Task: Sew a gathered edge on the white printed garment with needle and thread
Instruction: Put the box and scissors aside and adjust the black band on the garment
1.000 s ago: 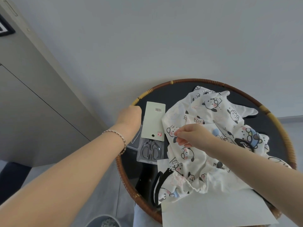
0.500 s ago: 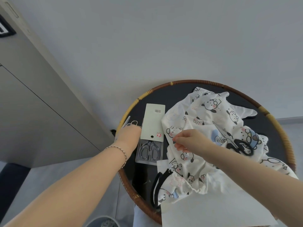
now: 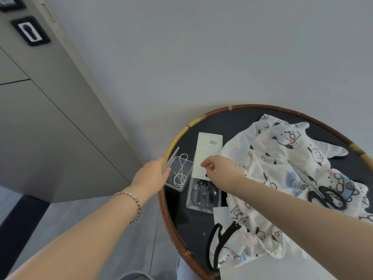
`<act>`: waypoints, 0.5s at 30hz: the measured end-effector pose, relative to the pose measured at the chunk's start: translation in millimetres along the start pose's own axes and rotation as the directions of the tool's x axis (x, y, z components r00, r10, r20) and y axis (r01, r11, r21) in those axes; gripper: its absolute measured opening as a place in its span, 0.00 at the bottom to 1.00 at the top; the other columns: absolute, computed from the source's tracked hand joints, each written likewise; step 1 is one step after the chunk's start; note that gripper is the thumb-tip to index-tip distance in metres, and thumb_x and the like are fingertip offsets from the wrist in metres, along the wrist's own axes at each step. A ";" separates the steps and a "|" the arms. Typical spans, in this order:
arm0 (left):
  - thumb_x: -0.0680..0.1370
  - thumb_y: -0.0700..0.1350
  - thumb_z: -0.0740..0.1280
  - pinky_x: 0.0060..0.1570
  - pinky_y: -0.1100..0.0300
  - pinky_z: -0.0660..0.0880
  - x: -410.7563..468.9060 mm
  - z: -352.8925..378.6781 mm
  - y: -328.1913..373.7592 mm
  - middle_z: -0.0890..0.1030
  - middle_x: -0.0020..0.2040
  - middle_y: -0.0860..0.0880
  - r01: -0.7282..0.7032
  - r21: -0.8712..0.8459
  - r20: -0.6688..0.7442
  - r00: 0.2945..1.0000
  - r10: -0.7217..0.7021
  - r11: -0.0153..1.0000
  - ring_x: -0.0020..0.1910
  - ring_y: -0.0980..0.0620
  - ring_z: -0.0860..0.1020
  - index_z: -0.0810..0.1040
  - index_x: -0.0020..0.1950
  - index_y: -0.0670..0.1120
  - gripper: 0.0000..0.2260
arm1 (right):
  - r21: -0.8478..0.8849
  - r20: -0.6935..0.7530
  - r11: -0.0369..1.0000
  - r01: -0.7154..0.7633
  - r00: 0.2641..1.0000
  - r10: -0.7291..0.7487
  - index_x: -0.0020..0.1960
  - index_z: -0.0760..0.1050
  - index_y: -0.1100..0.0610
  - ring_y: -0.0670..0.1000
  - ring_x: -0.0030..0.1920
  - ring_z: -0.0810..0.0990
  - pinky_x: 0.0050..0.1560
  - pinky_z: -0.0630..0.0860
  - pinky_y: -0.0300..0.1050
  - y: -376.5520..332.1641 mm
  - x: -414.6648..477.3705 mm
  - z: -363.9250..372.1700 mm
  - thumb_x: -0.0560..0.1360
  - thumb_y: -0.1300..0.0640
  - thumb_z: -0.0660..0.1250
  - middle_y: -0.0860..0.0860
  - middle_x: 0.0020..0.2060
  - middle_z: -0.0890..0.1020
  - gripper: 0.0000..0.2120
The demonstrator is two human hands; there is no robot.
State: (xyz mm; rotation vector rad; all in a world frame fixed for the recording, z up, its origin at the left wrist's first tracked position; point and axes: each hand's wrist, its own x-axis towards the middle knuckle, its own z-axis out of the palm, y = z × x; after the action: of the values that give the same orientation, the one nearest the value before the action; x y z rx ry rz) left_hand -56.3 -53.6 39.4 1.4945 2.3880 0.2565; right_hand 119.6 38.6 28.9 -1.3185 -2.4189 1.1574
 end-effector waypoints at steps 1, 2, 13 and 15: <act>0.81 0.48 0.56 0.50 0.50 0.75 -0.3 0.2 -4.6 0.80 0.53 0.44 0.004 -0.039 -0.009 1.000 -0.004 0.999 0.49 0.46 0.78 0.71 0.64 0.45 0.14 | -0.035 0.001 0.999 0.038 0.999 -0.038 0.62 0.74 0.53 0.50 0.55 0.76 0.50 0.71 0.38 -5.1 6.8 3.8 0.79 0.61 0.54 0.50 0.58 0.76 0.15; 0.81 0.47 0.54 0.49 0.51 0.75 0.2 -0.5 -9.6 0.81 0.51 0.44 0.010 -0.079 -0.020 1.000 -0.012 0.997 0.46 0.46 0.79 0.73 0.61 0.45 0.13 | -0.064 0.008 0.995 0.071 0.997 -0.071 0.62 0.73 0.54 0.51 0.57 0.75 0.53 0.72 0.40 -11.2 15.1 8.5 0.79 0.61 0.54 0.51 0.60 0.75 0.16; 0.82 0.47 0.53 0.50 0.48 0.75 9.7 7.5 -22.5 0.81 0.48 0.45 0.008 -0.153 -0.007 1.000 -0.009 0.988 0.46 0.45 0.79 0.74 0.57 0.43 0.13 | -0.159 0.119 0.987 -0.035 0.991 0.054 0.31 0.70 0.49 0.55 0.65 0.62 0.60 0.64 0.47 -22.7 77.2 43.3 0.78 0.54 0.55 0.55 0.57 0.76 0.17; 0.82 0.47 0.52 0.48 0.49 0.75 11.0 8.5 -22.9 0.81 0.46 0.46 0.004 -0.130 -0.006 1.000 -0.005 0.991 0.44 0.46 0.79 0.74 0.56 0.44 0.13 | -0.085 0.060 0.996 0.038 0.998 -0.033 0.41 0.78 0.47 0.55 0.68 0.61 0.64 0.60 0.46 -17.4 71.9 46.4 0.79 0.54 0.56 0.52 0.61 0.74 0.14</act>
State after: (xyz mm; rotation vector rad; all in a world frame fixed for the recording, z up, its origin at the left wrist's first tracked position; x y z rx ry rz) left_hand -77.0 -53.9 22.4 1.4314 2.3306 0.4088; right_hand 43.5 62.7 -6.6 -1.2776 -2.5497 1.1091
